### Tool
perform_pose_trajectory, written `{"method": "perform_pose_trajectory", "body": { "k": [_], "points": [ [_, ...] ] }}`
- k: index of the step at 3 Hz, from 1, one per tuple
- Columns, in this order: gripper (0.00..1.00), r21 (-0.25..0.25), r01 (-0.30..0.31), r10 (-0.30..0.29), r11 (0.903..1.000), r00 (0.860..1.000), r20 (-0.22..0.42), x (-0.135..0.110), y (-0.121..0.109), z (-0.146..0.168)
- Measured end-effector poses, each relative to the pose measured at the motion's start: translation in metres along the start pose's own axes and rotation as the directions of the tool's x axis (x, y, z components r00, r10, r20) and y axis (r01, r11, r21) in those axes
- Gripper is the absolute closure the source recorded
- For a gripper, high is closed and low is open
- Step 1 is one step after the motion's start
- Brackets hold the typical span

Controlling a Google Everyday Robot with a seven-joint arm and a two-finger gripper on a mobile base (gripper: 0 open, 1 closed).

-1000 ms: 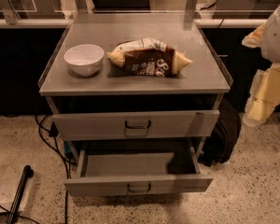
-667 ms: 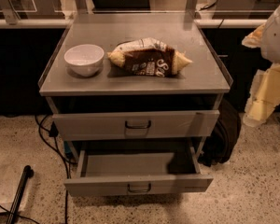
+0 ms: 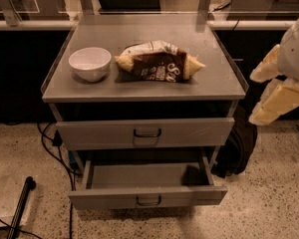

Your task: Close middle drawer

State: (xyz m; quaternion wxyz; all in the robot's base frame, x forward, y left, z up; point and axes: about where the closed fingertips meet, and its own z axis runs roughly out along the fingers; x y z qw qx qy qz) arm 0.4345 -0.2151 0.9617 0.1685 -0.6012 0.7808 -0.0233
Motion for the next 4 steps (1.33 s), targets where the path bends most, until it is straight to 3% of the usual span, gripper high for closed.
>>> {"method": "perform_pose_trajectory", "body": {
  "k": [1,2,4],
  "points": [
    [0.71,-0.023,-0.036,0.038,0.9991,0.997,0.06,0.009,0.018,0.04],
    [0.95,-0.042,-0.051,0.055,0.9978,0.993,0.107,0.017,0.036,0.084],
    [1.0,-0.037,-0.056,0.059,0.9978,0.992,0.108,0.019,0.037,0.09]
  ]
}}
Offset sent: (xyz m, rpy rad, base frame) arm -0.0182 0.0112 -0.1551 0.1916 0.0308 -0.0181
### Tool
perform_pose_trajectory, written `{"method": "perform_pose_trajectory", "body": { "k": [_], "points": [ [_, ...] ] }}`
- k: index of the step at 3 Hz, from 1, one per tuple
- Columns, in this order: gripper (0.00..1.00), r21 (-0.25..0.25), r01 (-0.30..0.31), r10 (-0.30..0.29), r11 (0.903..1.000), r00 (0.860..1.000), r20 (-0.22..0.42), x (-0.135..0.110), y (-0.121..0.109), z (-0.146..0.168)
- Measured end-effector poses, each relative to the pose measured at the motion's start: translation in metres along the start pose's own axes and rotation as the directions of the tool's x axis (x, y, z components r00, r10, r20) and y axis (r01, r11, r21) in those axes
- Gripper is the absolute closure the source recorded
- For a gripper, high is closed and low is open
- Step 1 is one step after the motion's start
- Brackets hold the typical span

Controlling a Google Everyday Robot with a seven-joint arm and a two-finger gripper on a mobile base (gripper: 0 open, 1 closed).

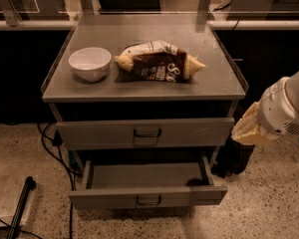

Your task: Close middle drawer

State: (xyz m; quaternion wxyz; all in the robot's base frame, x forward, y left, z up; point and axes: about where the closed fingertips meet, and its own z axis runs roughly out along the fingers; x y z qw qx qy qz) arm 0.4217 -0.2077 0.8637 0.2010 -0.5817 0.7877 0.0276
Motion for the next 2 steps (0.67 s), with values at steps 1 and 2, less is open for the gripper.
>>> {"method": "perform_pose_trajectory", "body": {
  "k": [1,2],
  "points": [
    [1.0,-0.008,0.005,-0.005,1.0,1.0,-0.027,0.014,0.01,0.018],
    [1.0,-0.031,-0.015,0.014,0.9994,0.999,-0.035,0.045,0.031,0.06]
  ]
}}
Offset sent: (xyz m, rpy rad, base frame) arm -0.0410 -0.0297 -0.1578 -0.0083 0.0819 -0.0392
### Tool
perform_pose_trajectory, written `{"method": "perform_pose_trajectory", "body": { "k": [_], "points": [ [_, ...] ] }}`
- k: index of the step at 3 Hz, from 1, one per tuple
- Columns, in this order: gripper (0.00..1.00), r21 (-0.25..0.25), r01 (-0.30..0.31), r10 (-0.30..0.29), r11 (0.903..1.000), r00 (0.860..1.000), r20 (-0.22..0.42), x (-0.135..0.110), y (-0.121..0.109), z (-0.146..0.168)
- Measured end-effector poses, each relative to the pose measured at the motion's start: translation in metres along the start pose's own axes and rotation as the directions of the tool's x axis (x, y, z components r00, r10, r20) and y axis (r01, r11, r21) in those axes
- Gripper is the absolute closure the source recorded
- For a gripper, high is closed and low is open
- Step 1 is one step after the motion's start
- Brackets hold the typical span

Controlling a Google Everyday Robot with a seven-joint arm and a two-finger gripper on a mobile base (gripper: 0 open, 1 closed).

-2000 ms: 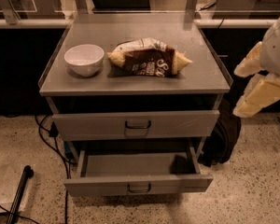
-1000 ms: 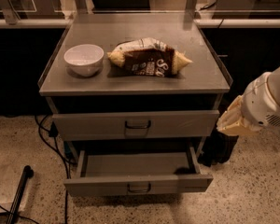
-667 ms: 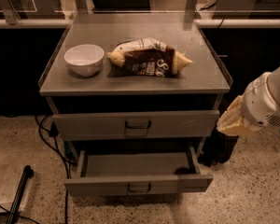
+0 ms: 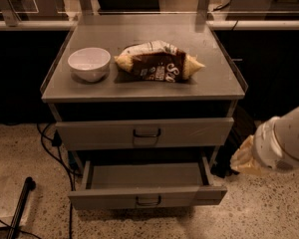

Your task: Close middle drawer

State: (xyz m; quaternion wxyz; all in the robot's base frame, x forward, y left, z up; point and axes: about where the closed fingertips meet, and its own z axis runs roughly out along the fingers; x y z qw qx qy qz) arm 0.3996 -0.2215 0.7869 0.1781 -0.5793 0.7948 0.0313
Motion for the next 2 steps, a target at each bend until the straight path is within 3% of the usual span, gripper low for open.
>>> {"method": "perform_pose_trajectory", "body": {
  "k": [2],
  "points": [
    [1.0,-0.044,-0.018,0.023,0.9989,0.993,0.115,0.046,0.04,0.119]
  ]
}}
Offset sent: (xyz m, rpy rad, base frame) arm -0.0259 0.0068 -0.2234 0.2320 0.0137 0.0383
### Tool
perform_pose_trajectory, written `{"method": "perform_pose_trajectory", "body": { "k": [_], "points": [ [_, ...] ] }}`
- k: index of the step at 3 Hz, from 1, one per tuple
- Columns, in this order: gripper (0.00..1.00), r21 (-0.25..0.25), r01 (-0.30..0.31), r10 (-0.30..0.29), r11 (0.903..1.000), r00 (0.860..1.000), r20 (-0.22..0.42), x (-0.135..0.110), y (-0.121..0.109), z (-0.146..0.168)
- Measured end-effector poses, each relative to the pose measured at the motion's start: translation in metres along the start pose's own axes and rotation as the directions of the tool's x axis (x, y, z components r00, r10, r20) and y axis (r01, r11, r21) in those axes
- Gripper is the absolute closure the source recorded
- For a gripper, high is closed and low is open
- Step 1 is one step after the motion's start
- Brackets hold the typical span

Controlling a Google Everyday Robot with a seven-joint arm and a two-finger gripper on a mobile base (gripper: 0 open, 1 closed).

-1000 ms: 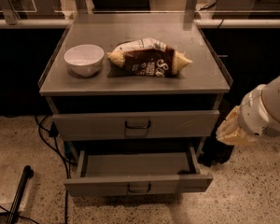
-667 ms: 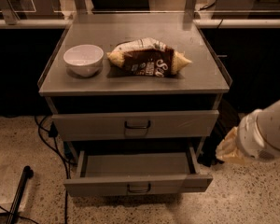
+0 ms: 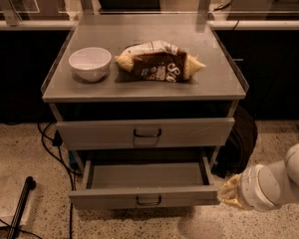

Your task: Close middle drawer

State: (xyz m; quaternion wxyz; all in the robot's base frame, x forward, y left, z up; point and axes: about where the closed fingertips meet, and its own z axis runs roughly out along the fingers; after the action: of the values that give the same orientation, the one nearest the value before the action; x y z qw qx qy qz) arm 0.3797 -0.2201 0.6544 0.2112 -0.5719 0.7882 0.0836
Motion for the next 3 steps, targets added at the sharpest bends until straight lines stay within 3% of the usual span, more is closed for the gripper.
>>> {"method": "perform_pose_trajectory", "body": {
  "k": [1,2,3],
  "points": [
    [1.0,-0.087,0.014,-0.007,0.9961,0.997,0.08,0.013,0.013,0.068],
    [1.0,-0.133,0.0,0.013,0.9911,0.995,0.096,0.021,0.023,0.09],
    [1.0,-0.139,-0.007,0.02,0.9903,0.995,0.094,0.025,0.025,0.094]
  ]
}}
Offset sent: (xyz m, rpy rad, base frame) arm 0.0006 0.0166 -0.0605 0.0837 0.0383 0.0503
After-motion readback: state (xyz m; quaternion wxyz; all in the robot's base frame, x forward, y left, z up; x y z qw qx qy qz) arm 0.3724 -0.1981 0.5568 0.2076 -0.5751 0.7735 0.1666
